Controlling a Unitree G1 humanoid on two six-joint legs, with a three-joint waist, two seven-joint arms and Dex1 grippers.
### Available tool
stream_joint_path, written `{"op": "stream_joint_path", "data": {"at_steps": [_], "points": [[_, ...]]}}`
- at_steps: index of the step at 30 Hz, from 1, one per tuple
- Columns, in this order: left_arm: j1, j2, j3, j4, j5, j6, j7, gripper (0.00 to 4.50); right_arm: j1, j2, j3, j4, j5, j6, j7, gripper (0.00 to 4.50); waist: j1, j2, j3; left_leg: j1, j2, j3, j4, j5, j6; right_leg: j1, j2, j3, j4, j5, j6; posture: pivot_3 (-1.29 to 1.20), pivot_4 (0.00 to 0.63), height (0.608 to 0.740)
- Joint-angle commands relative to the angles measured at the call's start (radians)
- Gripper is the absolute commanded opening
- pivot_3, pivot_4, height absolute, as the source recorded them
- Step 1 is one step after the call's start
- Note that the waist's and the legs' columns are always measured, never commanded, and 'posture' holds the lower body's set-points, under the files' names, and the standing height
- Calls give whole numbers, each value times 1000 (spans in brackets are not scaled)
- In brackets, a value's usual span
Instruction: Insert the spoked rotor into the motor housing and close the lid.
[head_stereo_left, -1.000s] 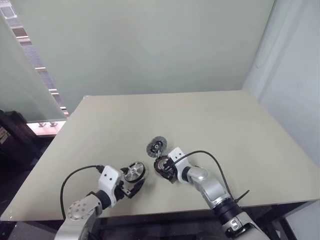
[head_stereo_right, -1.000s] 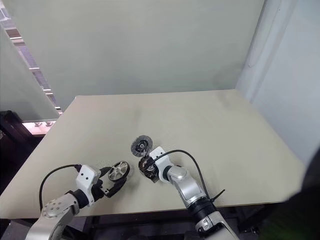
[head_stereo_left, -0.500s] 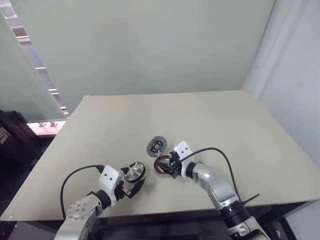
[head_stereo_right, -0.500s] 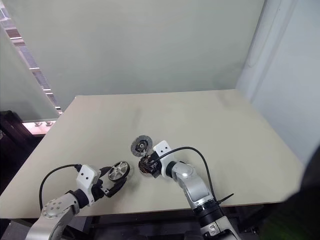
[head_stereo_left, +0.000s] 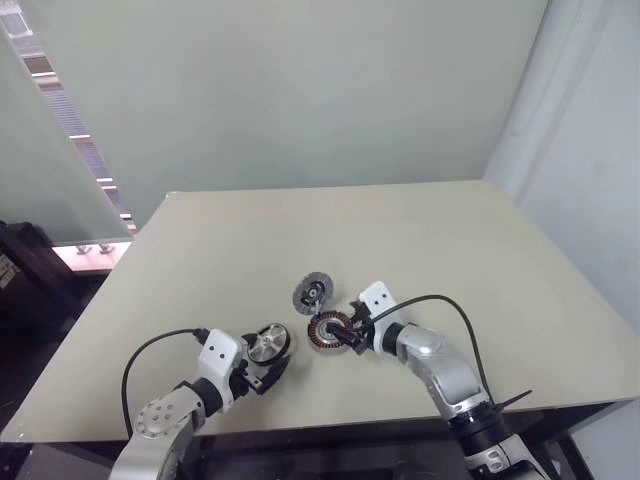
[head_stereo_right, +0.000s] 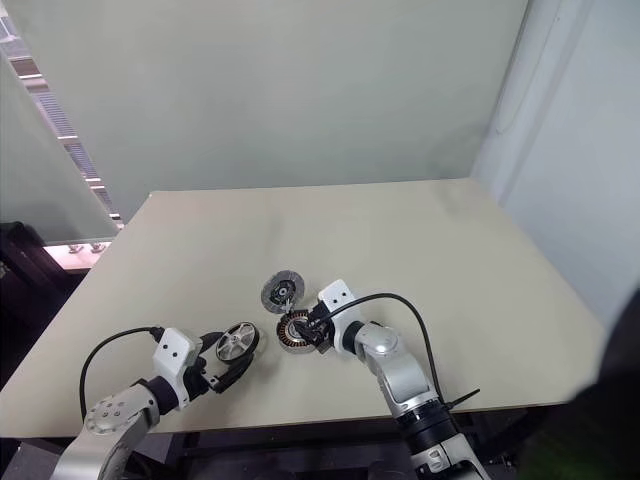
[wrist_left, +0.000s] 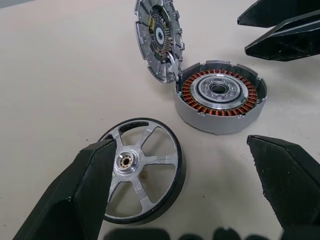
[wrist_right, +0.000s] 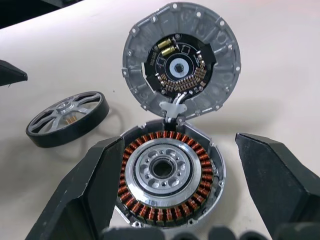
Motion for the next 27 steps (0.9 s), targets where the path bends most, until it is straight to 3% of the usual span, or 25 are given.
{"op": "stream_joint_path", "data": {"at_steps": [1,10,18,22,27], "points": [[-17,-6,5,-11,-2,-20,5,4500,-32,22,13,21,-24,-50,-31,3291,0,0,0,0,0,0,0,0,0,0,0,0,0,0,0,0,0,740],[-8,-11,12,-22,0,-20,10,4500,-106,79,62,260,-96,-140,-70,146,0,0,0,0,0,0,0,0,0,-1,0,0,0,0,0,0,0,740],[21,-14,19,-46,-6,-12,26,4500,-116,78,65,359,-119,-188,-66,66,0,0,0,0,0,0,0,0,0,0,0,1,1,0,0,0,0,740],[43,-33,35,-69,-48,35,46,4500,-94,81,13,253,-56,-175,-40,66,0,0,0,0,0,0,0,0,0,0,0,0,1,0,0,0,0,740],[82,-104,88,-128,-196,186,93,4500,-50,61,-9,84,0,-143,13,66,0,0,0,0,0,0,0,0,0,0,0,1,1,0,0,0,0,740]]}}
